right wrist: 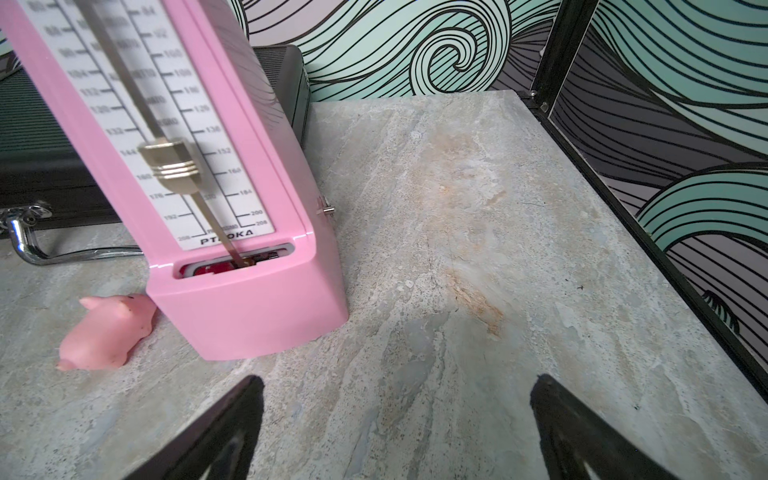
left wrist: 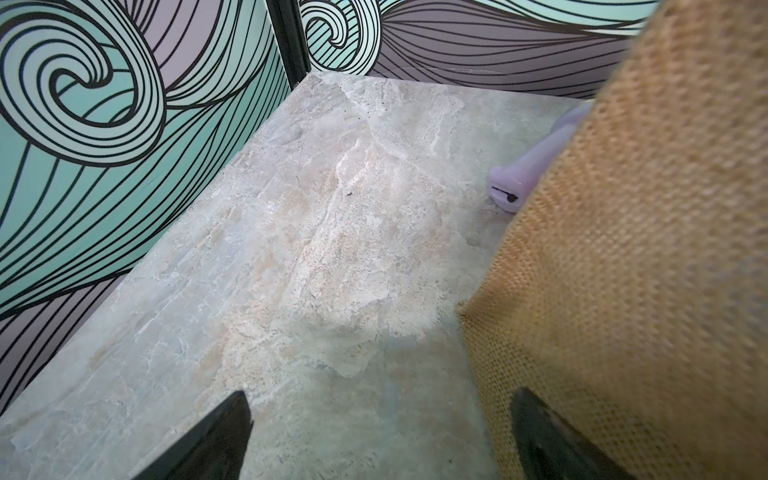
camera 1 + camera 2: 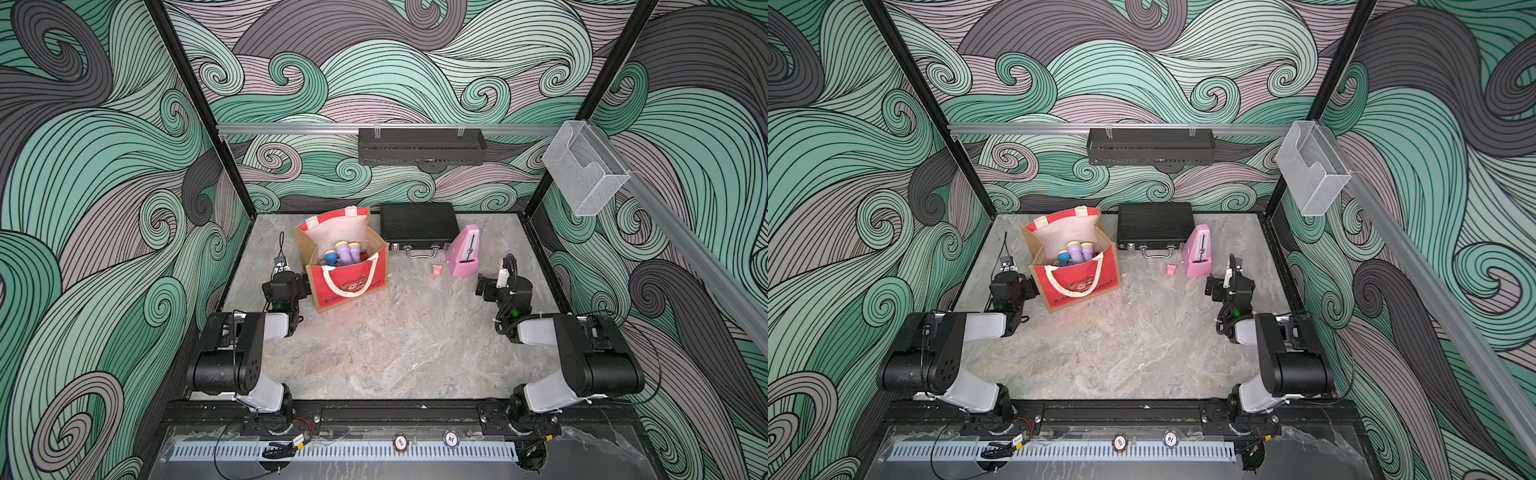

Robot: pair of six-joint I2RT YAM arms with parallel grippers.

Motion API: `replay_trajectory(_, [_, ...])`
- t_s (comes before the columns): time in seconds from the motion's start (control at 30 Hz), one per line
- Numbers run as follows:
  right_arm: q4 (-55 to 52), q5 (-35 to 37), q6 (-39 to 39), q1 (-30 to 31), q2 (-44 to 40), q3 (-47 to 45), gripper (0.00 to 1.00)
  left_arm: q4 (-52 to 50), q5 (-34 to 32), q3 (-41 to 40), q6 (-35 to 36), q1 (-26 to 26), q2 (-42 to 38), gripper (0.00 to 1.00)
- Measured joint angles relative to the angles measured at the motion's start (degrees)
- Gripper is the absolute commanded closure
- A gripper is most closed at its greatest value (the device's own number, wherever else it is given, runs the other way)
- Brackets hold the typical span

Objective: Put the flashlights into the tote bags
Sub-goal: Reset both arms

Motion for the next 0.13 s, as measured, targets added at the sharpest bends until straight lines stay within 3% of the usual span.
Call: replay_trajectory(0.13, [-0.04,0.02,-0.04,0.20,0.02,0.31,0.00,0.00,0.09,0.00,0.00,0.00,0.00,0.01])
